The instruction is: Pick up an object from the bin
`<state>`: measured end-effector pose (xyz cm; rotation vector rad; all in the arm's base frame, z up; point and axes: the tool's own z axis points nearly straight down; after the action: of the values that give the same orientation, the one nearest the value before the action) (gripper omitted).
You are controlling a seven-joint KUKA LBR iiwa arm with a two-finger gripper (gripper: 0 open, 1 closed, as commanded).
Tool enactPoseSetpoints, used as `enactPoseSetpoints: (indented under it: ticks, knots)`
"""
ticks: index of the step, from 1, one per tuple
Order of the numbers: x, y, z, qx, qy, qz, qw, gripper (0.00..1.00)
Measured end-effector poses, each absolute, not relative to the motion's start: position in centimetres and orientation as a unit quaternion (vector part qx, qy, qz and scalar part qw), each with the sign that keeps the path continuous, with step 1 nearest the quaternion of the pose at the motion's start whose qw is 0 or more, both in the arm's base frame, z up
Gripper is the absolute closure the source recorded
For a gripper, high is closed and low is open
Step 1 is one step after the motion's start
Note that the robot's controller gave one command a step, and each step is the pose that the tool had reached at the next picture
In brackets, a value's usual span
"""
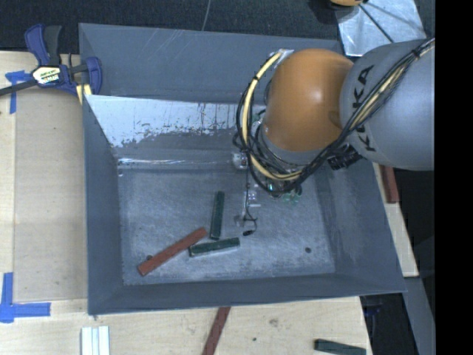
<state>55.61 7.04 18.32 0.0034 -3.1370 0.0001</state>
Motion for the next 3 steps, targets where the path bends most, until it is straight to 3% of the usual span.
enactPoseSetpoints:
  ticks: [1,2,3]
  knots:
    - [55.8,7.0,18.7,0.000,-1.000,0.000,-0.002,0.00]
    - [55.0,6.8,13.4,-0.014,-1.000,-0.001,-0.005,0.00]
    - [56.0,9.7,7.3,0.173,-0.985,-0.001,0.000,1.00]
